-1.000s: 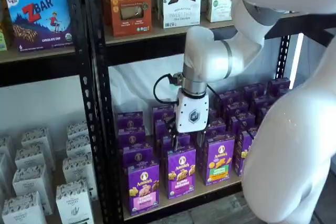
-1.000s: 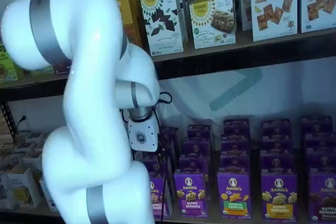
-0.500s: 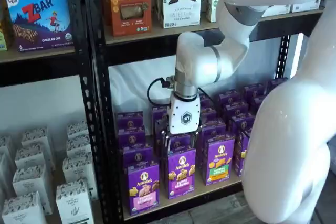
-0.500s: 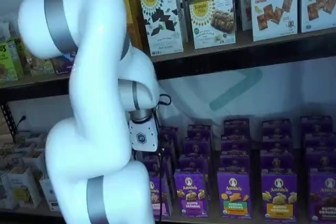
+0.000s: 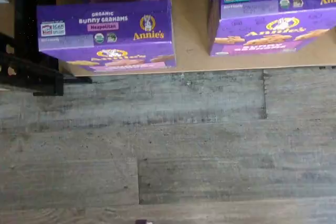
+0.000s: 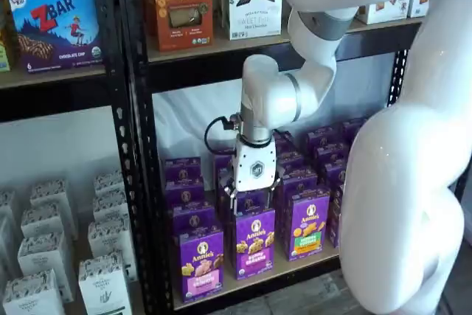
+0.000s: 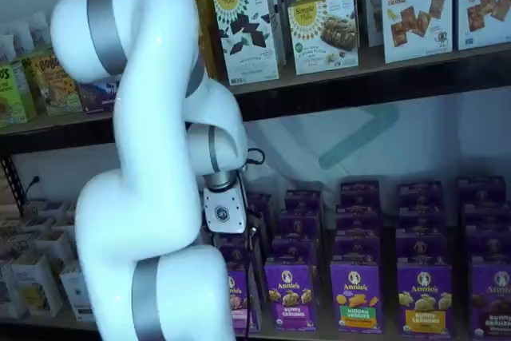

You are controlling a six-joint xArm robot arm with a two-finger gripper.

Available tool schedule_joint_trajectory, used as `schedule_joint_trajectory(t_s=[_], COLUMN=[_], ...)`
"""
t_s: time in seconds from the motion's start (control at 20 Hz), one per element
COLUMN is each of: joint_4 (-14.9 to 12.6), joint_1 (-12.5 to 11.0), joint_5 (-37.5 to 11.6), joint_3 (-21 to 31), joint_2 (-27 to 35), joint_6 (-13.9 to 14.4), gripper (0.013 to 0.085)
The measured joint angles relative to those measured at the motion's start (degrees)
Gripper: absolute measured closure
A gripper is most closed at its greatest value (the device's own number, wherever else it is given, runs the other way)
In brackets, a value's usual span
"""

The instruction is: Pick up the purple box with a pink patch in the middle, on the bottom shelf, the first box from the left

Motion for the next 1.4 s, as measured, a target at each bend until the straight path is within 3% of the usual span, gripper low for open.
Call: schedule_joint_trajectory(t_s=[0.55, 1.05, 1.4], joint_4=[3.84, 9.79, 4.49], joint_1=[-0.14, 1.57, 1.6], joint_5=[-4.2, -6.29, -5.54], joint_3=[-3.32, -5.81, -8.8], joint_2=[7.68, 11.84, 14.24], joint_6=[-3.86, -7.82, -2.82], gripper=[0.013, 0.013, 0.013])
